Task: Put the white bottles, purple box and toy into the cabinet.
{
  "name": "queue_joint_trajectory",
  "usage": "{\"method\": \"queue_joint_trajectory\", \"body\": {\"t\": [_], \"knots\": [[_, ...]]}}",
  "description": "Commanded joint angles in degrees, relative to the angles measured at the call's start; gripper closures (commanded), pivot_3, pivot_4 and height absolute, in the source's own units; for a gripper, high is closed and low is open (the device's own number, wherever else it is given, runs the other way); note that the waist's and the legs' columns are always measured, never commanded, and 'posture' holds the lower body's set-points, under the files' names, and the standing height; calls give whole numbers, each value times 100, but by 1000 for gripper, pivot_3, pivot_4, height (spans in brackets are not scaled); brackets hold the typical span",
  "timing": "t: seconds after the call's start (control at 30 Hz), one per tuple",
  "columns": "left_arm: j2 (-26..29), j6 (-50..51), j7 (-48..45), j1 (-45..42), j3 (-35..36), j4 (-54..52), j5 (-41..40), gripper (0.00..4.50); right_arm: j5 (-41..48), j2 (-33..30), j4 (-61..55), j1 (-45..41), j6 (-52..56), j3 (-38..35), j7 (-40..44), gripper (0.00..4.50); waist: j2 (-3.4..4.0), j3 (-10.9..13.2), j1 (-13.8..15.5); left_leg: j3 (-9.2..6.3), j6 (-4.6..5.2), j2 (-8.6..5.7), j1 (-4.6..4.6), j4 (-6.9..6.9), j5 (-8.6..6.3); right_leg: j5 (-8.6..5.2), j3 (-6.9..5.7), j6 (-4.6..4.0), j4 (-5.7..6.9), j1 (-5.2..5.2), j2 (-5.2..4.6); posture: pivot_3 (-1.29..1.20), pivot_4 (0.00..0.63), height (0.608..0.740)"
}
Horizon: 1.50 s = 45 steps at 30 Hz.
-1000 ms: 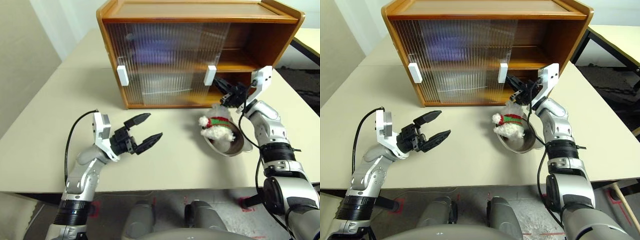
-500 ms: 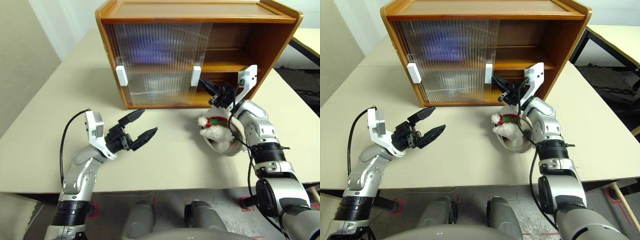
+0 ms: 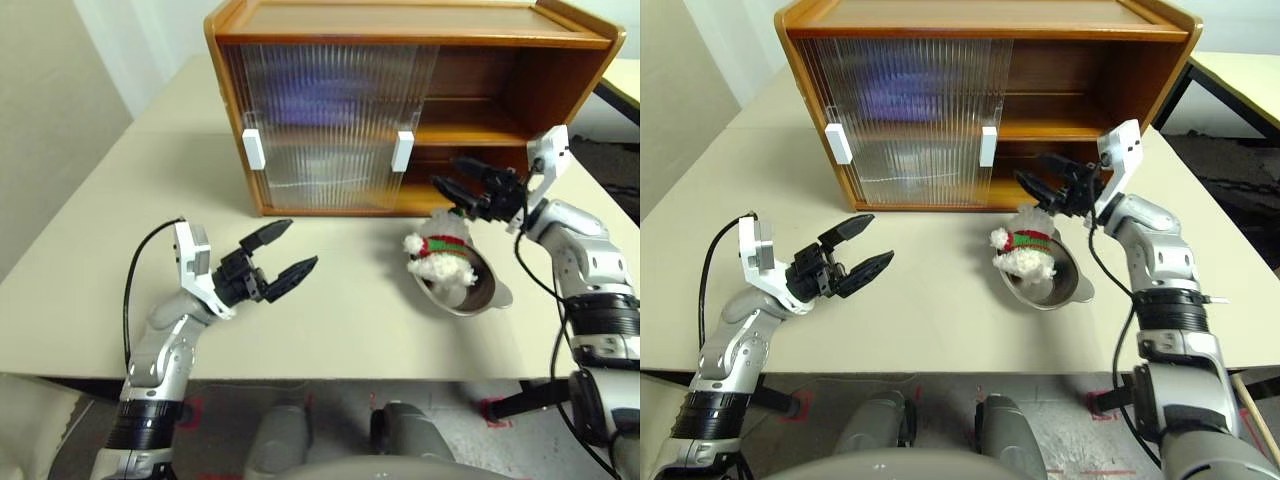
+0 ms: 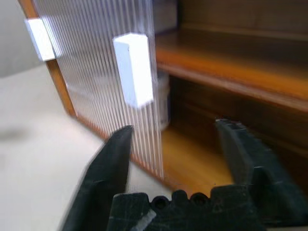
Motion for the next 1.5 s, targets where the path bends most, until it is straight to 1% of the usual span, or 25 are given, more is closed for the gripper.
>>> {"method": "queue_joint_trajectory", "body": {"t": [0.03,0.13,0.2,0.3,0.43,0.53,0.63,0.7,0.97,1.0,1.1,1.17,1.2,1.23,1.33,1.4,1.43,1.5], "knots": [[3,-59,-71,-51,-80,59,101,0,502,-685,-656,170,1417,-208,215,46,1,0,10,0,0,0,-3,0,0,0,0,0,-2,0,-1,171,0,740],[-2,-87,-106,-67,-96,102,118,0,953,-1379,-1242,353,3055,-217,204,46,0,0,18,-1,0,0,-5,1,0,-2,-2,4,-8,1,-3,159,0,740],[-2,-101,-134,-86,-103,135,124,0,1090,-1707,-1614,349,4160,-200,-170,46,0,0,21,-2,0,0,-6,2,0,-5,-3,8,-12,2,-4,159,0,740],[1,-108,-150,-108,-96,161,128,0,1195,-1895,-1989,332,5104,-180,-515,46,-3,0,-6,-1,0,3,-4,1,0,-10,-2,15,-14,1,0,159,0,740],[-7,-118,-155,-112,-105,166,137,0,1454,-1590,-2360,310,6350,-289,-1018,46,-5,0,-1,-2,0,3,-1,1,0,-8,-2,17,-14,2,6,161,0,740],[-12,-125,-150,-105,-116,169,153,0,1439,-1355,-2476,361,6619,-262,-1281,46,-6,0,4,-3,0,2,-4,3,0,-7,-1,20,-14,1,9,164,0,740],[-6,-135,-140,-86,-138,169,192,0,1391,-905,-2439,267,6865,-335,-1649,46,-11,-3,6,-5,0,1,-8,5,0,-10,-2,26,-18,2,8,169,0,740],[-10,-139,-132,-82,-144,157,205,0,1287,-668,-2377,196,6816,-343,-1878,46,-11,-3,6,-5,0,1,-10,4,0,-9,-2,28,-22,2,9,172,0,740],[21,-160,-134,-60,-134,139,271,0,1259,-264,-2203,13,6817,-379,-2225,46,-11,-3,17,-12,1,1,-19,2,0,-6,-7,33,-37,1,8,180,0,740],[29,-156,-133,-52,-131,134,274,0,1257,-185,-2150,-11,6799,-418,-2270,211,-11,-3,17,-13,1,1,-21,2,0,-6,-8,33,-39,1,8,188,0,740],[23,-153,-106,-52,-104,120,257,0,1374,-126,-2077,-114,7071,-481,-2248,963,-10,-3,20,-14,1,0,-22,2,0,-5,-8,34,-39,1,8,189,0,740],[22,-143,-92,-64,-75,99,226,0,1439,-157,-2093,-137,7258,-502,-2204,1809,-10,-3,22,-14,1,1,-23,2,0,-4,-8,33,-40,1,8,190,0,740],[26,-137,-91,-68,-68,92,219,0,1454,-188,-2103,-140,7321,-498,-2184,2101,-10,-3,22,-14,1,1,-23,2,0,-4,-9,33,-41,1,8,190,0,740],[31,-136,-93,-72,-62,94,216,0,1464,-219,-2112,-141,7376,-497,-2168,2546,-10,-3,23,-15,1,1,-23,2,0,-4,-9,33,-41,1,8,188,0,740],[39,-135,-101,-79,-60,105,221,0,1435,-271,-2088,-137,7385,-502,-2154,3596,-10,-3,23,-16,1,1,-25,2,0,-4,-10,33,-44,1,8,186,0,740],[39,-129,-103,-82,-63,102,217,0,1418,-289,-2069,-141,7365,-511,-2149,4168,-10,-3,23,-16,1,1,-25,2,0,-4,-10,34,-44,1,8,183,0,740],[37,-121,-108,-85,-73,102,216,0,1424,-306,-2062,-167,7371,-540,-2139,4306,-10,-3,22,-16,1,1,-25,2,0,-4,-10,34,-44,1,8,183,0,740],[28,-105,-111,-95,-86,103,205,0,1438,-345,-2048,-215,7370,-592,-2116,4319,-10,-3,15,-16,1,1,-25,2,0,-4,-10,34,-44,1,8,180,0,740]]}}
